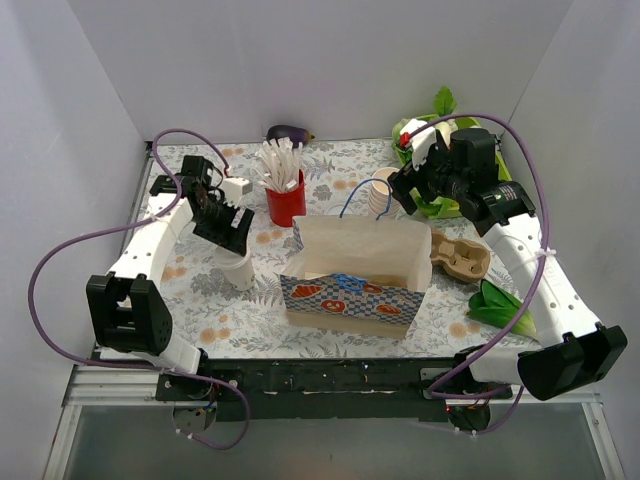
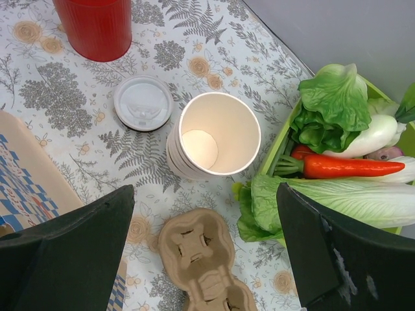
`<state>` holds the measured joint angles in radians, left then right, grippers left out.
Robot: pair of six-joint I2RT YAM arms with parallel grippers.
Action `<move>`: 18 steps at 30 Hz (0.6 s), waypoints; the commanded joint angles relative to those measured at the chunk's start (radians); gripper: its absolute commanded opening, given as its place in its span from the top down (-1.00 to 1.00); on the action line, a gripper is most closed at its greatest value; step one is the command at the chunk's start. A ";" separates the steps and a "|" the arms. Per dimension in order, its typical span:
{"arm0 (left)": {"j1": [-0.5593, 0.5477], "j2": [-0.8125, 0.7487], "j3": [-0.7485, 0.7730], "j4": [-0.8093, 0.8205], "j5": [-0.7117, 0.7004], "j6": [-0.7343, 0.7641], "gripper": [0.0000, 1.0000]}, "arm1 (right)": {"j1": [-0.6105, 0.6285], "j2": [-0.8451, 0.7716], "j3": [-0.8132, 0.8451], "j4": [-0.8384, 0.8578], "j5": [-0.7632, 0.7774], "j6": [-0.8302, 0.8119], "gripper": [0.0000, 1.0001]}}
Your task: Pack the takeout coffee
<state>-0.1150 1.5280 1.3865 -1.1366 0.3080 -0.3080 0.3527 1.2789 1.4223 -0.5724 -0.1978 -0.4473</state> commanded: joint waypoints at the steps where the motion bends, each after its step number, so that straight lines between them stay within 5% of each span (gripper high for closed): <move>1: 0.002 -0.074 -0.047 0.000 0.072 0.147 -0.34 | -0.006 -0.007 -0.006 0.037 -0.025 0.013 -0.96; 9: -0.002 -0.085 -0.044 -0.095 0.097 0.247 -0.67 | -0.006 -0.035 -0.045 0.045 -0.023 0.013 -0.96; 10: -0.003 -0.081 -0.041 -0.124 0.098 0.254 -0.96 | -0.006 -0.038 -0.049 0.046 -0.022 0.013 -0.96; 18: -0.008 -0.100 -0.012 -0.170 0.102 0.305 -0.96 | -0.006 -0.055 -0.072 0.054 -0.017 0.009 -0.96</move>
<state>-0.1154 1.4834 1.3228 -1.2694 0.3828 -0.0502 0.3527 1.2598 1.3567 -0.5652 -0.2096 -0.4446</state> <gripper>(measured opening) 0.981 0.981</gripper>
